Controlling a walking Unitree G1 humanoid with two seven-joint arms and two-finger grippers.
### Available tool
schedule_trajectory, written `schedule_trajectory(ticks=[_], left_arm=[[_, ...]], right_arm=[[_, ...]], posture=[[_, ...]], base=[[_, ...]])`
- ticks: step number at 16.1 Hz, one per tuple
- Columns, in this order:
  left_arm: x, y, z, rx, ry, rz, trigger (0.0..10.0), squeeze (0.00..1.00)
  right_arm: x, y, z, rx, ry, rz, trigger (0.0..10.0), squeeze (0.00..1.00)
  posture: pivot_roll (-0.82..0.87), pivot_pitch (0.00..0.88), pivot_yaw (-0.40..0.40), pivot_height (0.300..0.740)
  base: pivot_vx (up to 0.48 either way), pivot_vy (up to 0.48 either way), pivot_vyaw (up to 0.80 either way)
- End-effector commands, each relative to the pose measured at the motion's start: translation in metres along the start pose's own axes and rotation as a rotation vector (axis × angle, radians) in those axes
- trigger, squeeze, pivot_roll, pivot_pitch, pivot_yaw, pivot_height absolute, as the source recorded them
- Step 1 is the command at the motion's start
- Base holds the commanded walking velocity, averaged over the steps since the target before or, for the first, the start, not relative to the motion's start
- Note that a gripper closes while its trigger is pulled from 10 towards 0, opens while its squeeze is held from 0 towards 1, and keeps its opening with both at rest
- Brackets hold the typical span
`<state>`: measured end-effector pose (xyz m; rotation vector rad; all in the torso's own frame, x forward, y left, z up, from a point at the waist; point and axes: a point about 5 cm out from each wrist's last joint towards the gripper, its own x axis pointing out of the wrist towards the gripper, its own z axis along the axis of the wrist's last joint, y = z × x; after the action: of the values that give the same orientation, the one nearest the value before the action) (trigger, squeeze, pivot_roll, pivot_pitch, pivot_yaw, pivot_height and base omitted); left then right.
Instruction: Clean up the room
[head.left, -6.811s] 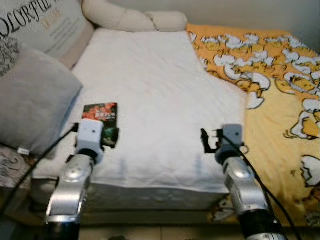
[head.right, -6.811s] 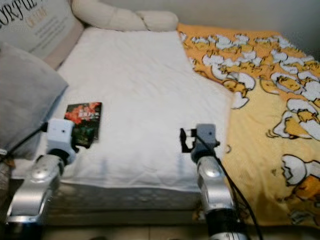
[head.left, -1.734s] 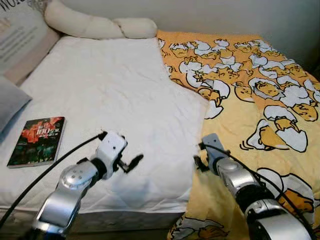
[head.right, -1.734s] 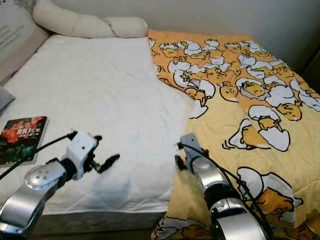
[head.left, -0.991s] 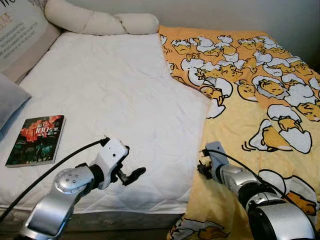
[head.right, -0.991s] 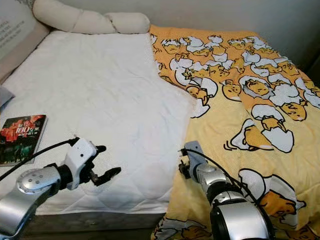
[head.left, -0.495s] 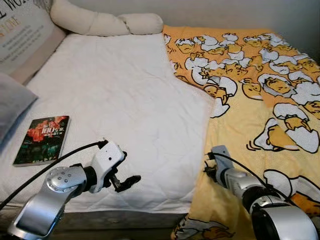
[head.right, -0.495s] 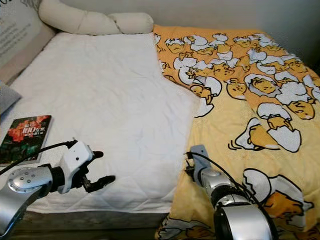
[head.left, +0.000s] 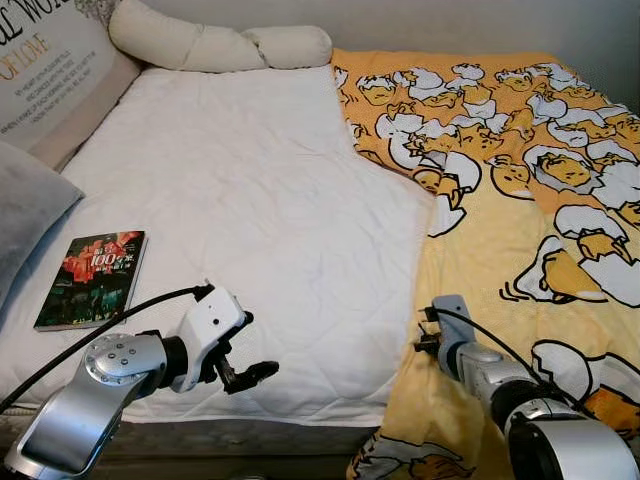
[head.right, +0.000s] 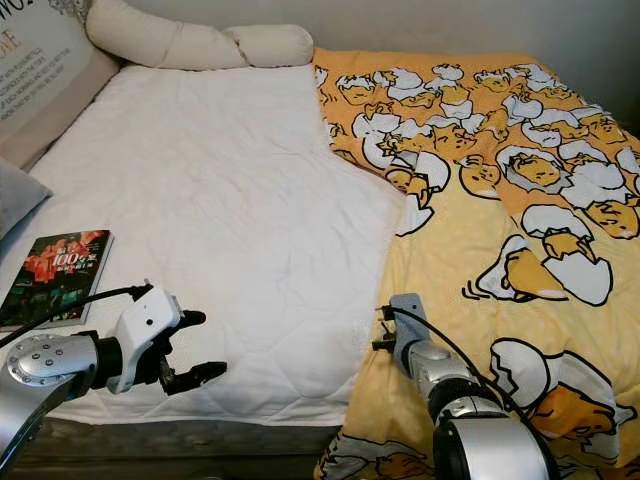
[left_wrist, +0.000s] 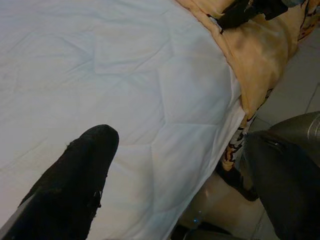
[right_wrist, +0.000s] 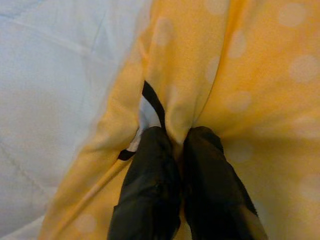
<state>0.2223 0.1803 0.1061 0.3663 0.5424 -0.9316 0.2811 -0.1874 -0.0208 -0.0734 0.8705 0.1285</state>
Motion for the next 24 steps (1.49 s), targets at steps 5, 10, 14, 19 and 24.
schedule_trajectory(ticks=[5,10,14,19,24], left_arm=[[-0.001,0.001,0.000,0.007,0.007,0.012,10.0,0.00],[-0.002,-0.005,-0.004,-0.004,0.007,0.013,10.0,0.00],[-0.001,-0.008,-0.004,-0.005,0.006,-0.003,10.0,0.00],[0.006,-0.004,0.001,0.009,0.000,-0.015,10.0,0.00],[0.005,-0.002,0.000,0.010,0.002,-0.011,10.0,0.00]], right_arm=[[-0.005,-0.003,0.000,-0.100,-0.022,0.205,0.0,0.00],[-0.024,0.019,-0.026,-0.334,0.029,0.839,0.0,0.00],[-0.047,0.024,-0.093,-0.510,0.298,1.172,0.0,0.00],[-0.030,0.018,-0.071,-0.376,0.087,0.848,10.0,1.00],[-0.032,0.010,-0.043,-0.359,-0.012,0.904,10.0,1.00]], posture=[[0.14,0.000,0.006,0.740],[0.14,0.000,-0.009,0.740],[0.12,0.000,-0.002,0.740],[0.11,0.000,0.014,0.740],[0.12,0.000,0.005,0.740]], base=[[0.000,0.000,0.00],[0.000,0.000,0.00],[0.000,0.000,0.00],[0.000,0.000,0.00],[0.000,0.000,0.00]])
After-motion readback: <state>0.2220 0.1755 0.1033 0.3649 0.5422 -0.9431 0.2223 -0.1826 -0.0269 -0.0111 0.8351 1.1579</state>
